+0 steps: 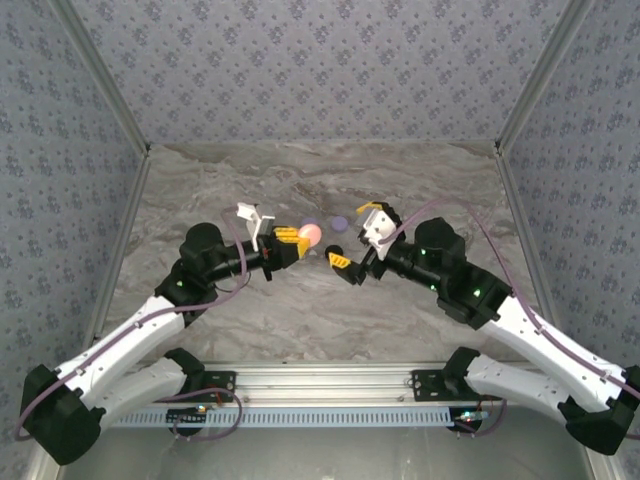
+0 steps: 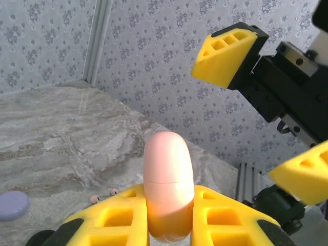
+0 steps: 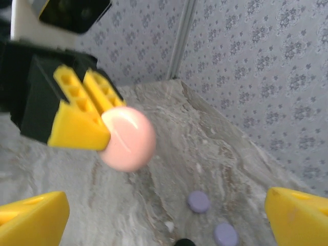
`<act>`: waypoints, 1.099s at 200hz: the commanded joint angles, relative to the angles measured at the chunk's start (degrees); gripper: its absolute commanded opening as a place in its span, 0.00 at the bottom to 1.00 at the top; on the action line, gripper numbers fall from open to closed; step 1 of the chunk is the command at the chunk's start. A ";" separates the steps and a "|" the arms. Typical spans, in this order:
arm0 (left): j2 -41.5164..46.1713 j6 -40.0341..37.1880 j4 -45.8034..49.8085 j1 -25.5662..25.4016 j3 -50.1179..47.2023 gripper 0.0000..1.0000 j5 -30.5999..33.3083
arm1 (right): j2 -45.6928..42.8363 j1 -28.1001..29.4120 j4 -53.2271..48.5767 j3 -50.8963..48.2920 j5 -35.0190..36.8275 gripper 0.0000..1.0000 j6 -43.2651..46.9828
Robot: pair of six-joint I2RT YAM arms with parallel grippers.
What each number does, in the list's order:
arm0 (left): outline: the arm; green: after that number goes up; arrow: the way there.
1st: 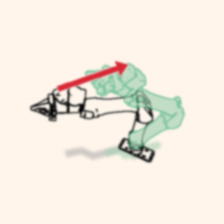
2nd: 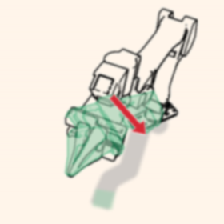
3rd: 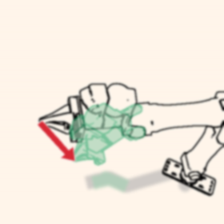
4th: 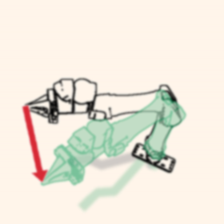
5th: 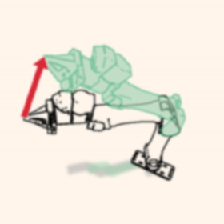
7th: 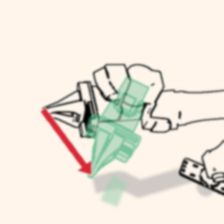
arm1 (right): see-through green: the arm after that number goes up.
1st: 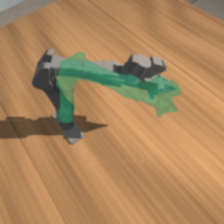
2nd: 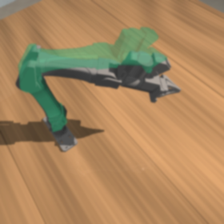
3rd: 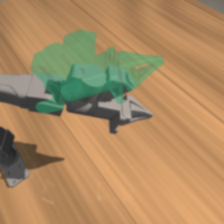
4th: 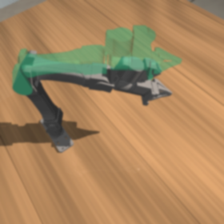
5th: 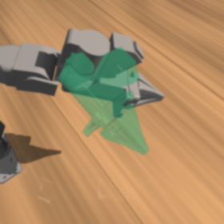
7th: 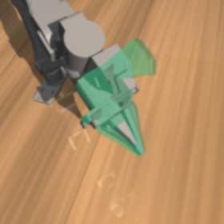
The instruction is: Insert the wireless bluetooth earbuds into the charging case
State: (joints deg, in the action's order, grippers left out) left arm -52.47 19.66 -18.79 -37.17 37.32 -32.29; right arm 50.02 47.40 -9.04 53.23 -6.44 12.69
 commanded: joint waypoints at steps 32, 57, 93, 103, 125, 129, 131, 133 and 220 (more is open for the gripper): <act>1.65 -5.24 -4.62 -1.04 0.10 0.00 -0.14 | 4.23 -1.63 5.67 1.96 -5.03 1.00 -9.44; 1.58 -5.16 -4.36 -1.24 0.21 0.00 -0.25 | 7.14 -1.63 5.35 3.21 -5.61 1.00 -9.60; 1.68 -5.25 -3.89 -1.43 -0.12 0.00 0.28 | 8.36 -2.94 7.28 3.49 -4.54 1.00 -13.47; 1.70 -5.20 -3.93 -1.42 -0.11 0.00 0.29 | 8.96 -3.42 6.69 4.04 -4.82 1.00 -14.40; 1.57 -5.25 -4.16 -1.37 -0.12 0.00 0.04 | 10.29 -4.03 5.46 5.25 -4.22 0.98 -15.43; 1.58 -5.25 -4.15 -1.41 -0.14 0.00 0.19 | 10.48 -4.21 5.64 5.33 -4.12 0.98 -15.77; 1.56 -5.25 -4.13 -1.42 -0.03 0.00 0.27 | 10.52 -4.30 5.68 5.35 -4.07 0.98 -16.01; 1.53 -5.18 -4.13 -1.42 -0.01 0.00 0.36 | 10.60 -4.43 5.76 5.36 -4.10 0.98 -16.20; 1.58 -5.15 -4.07 -1.42 0.00 0.00 0.21 | 14.26 -6.55 3.96 7.85 -5.25 0.96 -19.15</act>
State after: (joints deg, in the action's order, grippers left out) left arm -51.83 15.46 -20.27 -38.04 36.49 -30.13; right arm 63.05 41.69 -4.21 58.48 -11.53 -4.19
